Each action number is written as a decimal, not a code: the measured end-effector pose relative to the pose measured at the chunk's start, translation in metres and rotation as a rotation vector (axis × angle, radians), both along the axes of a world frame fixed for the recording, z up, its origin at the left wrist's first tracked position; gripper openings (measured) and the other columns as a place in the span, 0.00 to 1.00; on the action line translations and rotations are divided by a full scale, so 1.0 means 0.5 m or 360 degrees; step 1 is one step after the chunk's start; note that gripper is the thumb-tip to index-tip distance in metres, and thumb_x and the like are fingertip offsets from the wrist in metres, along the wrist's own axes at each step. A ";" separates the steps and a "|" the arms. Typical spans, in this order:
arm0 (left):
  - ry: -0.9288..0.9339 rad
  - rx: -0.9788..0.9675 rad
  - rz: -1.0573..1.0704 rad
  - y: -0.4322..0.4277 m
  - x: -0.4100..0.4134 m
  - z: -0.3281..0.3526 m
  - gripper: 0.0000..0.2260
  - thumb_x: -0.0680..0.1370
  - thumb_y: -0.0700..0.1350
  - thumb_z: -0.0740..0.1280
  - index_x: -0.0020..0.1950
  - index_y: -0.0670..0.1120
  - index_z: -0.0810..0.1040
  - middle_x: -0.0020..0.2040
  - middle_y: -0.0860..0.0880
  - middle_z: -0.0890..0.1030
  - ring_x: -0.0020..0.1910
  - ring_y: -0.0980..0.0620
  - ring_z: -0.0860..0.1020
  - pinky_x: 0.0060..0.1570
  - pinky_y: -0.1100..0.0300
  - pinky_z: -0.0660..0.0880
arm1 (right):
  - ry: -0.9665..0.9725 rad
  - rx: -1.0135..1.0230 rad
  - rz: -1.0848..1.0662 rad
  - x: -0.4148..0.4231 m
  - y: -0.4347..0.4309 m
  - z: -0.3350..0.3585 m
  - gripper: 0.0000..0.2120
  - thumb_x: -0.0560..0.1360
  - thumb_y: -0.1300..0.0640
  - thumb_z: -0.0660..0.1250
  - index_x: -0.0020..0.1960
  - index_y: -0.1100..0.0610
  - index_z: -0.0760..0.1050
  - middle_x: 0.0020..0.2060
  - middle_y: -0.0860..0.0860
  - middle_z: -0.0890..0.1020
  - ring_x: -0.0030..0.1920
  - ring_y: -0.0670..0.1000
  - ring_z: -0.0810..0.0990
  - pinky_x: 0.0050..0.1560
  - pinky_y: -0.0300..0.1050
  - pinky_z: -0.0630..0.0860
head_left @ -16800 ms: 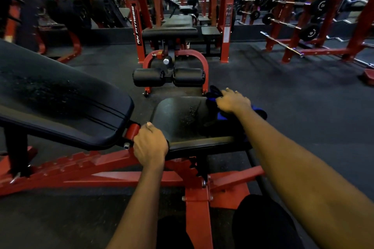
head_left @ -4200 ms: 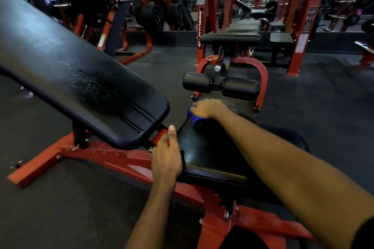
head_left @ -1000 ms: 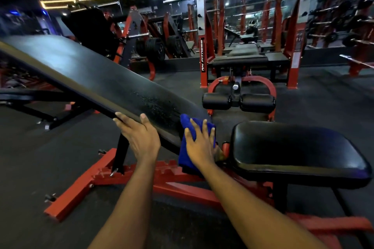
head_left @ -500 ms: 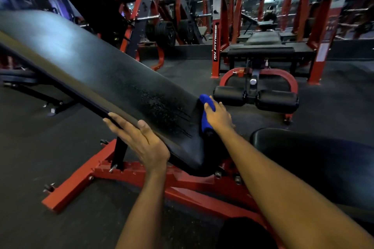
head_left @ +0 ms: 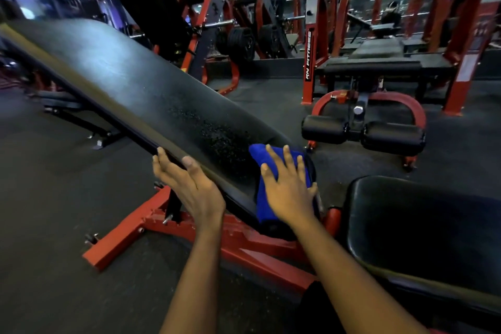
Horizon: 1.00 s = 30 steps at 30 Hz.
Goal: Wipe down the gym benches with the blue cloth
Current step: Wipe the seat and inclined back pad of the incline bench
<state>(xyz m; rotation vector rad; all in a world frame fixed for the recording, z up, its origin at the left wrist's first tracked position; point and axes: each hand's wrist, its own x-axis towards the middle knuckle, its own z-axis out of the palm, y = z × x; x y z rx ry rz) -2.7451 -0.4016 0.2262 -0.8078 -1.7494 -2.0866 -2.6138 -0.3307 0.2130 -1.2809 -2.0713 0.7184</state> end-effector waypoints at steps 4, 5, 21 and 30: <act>-0.0192 -0.0160 0.0068 0.010 -0.046 0.070 0.29 0.84 0.55 0.48 0.80 0.43 0.45 0.79 0.39 0.45 0.78 0.43 0.53 0.73 0.56 0.55 | 0.0071 -0.0163 -0.0088 -0.033 0.142 0.035 0.24 0.82 0.38 0.50 0.77 0.33 0.52 0.80 0.43 0.47 0.80 0.54 0.43 0.70 0.75 0.46; -0.0217 -0.0223 0.0094 0.016 -0.049 0.080 0.29 0.85 0.55 0.48 0.81 0.43 0.43 0.80 0.39 0.43 0.78 0.42 0.52 0.73 0.52 0.54 | 0.0063 -0.0182 -0.0098 -0.036 0.164 0.043 0.24 0.82 0.38 0.50 0.77 0.33 0.53 0.80 0.43 0.48 0.80 0.54 0.45 0.70 0.75 0.46; -0.0151 -0.0104 0.0143 0.035 -0.057 0.046 0.27 0.84 0.58 0.45 0.81 0.50 0.46 0.81 0.46 0.44 0.79 0.46 0.52 0.75 0.53 0.54 | -0.0109 0.0196 0.0238 -0.098 0.110 0.071 0.22 0.82 0.39 0.50 0.75 0.31 0.52 0.79 0.38 0.49 0.79 0.49 0.44 0.71 0.75 0.44; -0.0125 -0.0032 0.0136 0.038 -0.066 0.040 0.31 0.80 0.64 0.44 0.81 0.51 0.48 0.81 0.48 0.45 0.79 0.49 0.51 0.76 0.46 0.55 | -0.0198 0.0249 0.0402 -0.134 0.199 0.112 0.22 0.82 0.40 0.51 0.76 0.32 0.53 0.79 0.39 0.50 0.79 0.50 0.48 0.72 0.72 0.46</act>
